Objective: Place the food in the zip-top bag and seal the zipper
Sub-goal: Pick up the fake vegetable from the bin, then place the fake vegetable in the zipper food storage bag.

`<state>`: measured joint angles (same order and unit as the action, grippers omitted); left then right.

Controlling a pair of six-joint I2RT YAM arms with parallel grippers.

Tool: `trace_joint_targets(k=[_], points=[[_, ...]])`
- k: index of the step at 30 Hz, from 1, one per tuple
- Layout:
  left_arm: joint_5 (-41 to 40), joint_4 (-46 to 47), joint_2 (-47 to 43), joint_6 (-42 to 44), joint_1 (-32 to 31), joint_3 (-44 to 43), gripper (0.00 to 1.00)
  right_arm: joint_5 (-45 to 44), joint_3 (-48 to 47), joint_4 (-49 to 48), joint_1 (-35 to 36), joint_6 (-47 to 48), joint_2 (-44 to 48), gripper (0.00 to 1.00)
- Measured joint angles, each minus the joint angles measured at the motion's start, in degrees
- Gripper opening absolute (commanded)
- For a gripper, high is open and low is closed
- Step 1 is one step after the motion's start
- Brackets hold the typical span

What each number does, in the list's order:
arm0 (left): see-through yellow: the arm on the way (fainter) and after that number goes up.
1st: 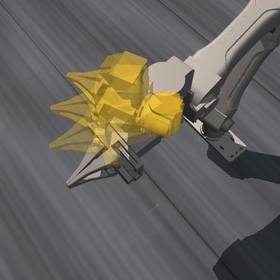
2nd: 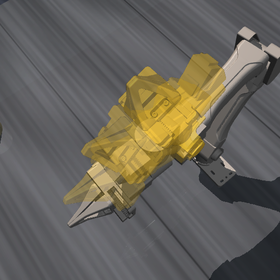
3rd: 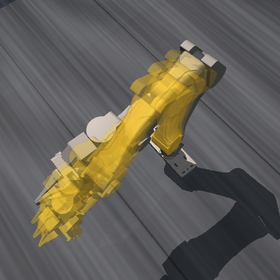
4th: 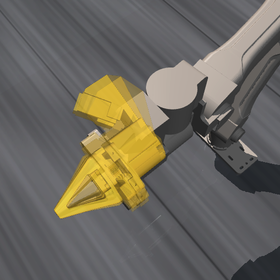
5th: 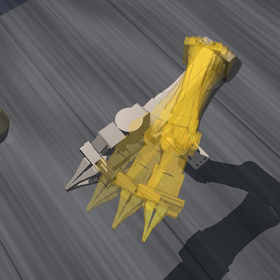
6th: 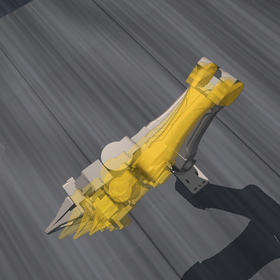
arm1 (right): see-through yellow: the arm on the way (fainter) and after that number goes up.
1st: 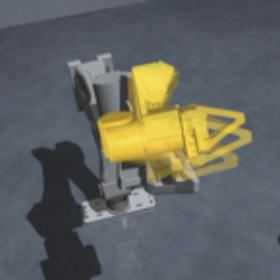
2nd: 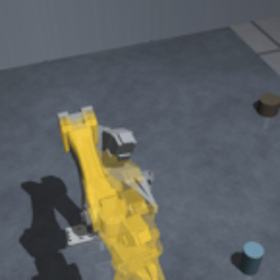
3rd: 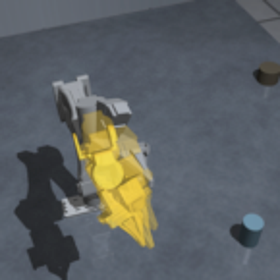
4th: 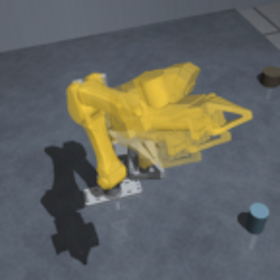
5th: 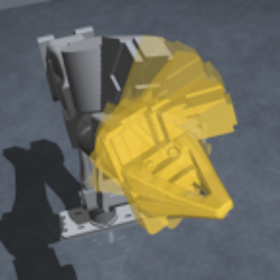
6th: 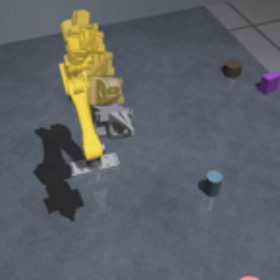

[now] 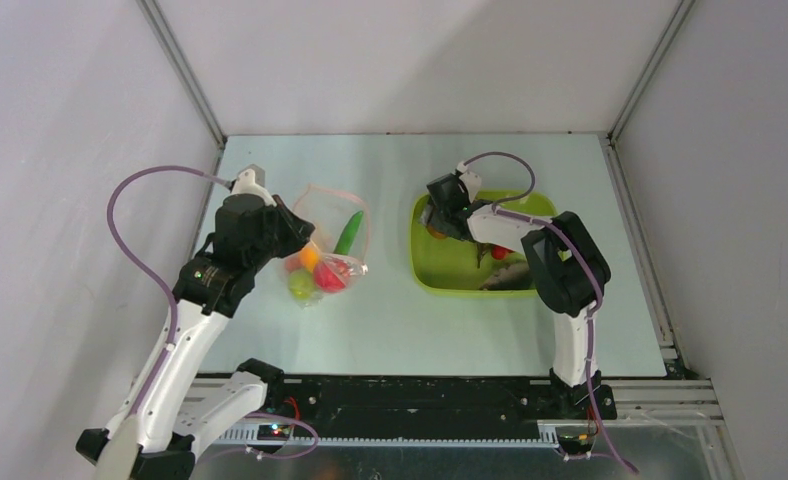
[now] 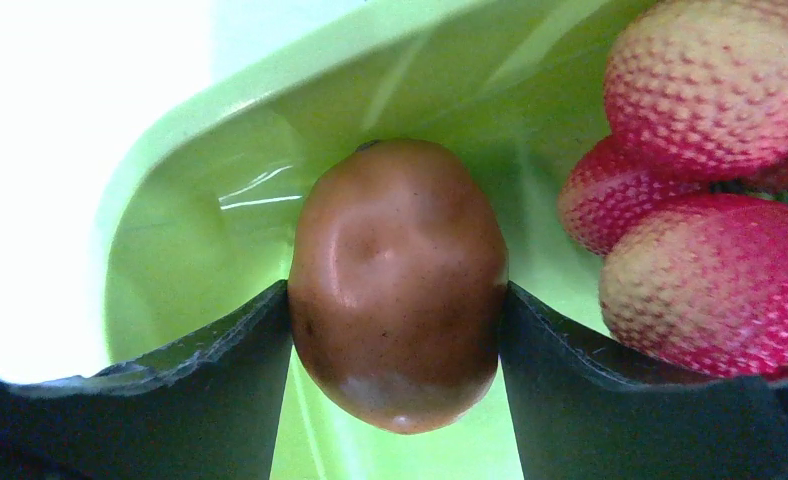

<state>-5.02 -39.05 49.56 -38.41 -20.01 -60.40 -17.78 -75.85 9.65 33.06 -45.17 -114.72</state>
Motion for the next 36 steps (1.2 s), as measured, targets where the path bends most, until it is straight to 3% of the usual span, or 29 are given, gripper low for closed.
trace_joint_targets(k=[8,24,29,36], points=[[1.44,0.7,0.7,0.04,0.07,0.11,0.0,-5.42,0.76,4.55,2.16,2.89,5.31,0.58],[12.48,2.73,4.76,1.46,0.11,0.42,0.0,-12.7,10.97,9.14,9.2,7.65,36.35,0.56],[12.94,2.99,4.76,1.49,0.11,0.42,0.0,-10.05,13.97,4.09,14.6,11.91,44.92,0.56],[13.11,2.99,4.76,1.55,0.11,0.42,0.0,-1.11,14.58,-7.69,21.66,17.66,45.86,0.56]])
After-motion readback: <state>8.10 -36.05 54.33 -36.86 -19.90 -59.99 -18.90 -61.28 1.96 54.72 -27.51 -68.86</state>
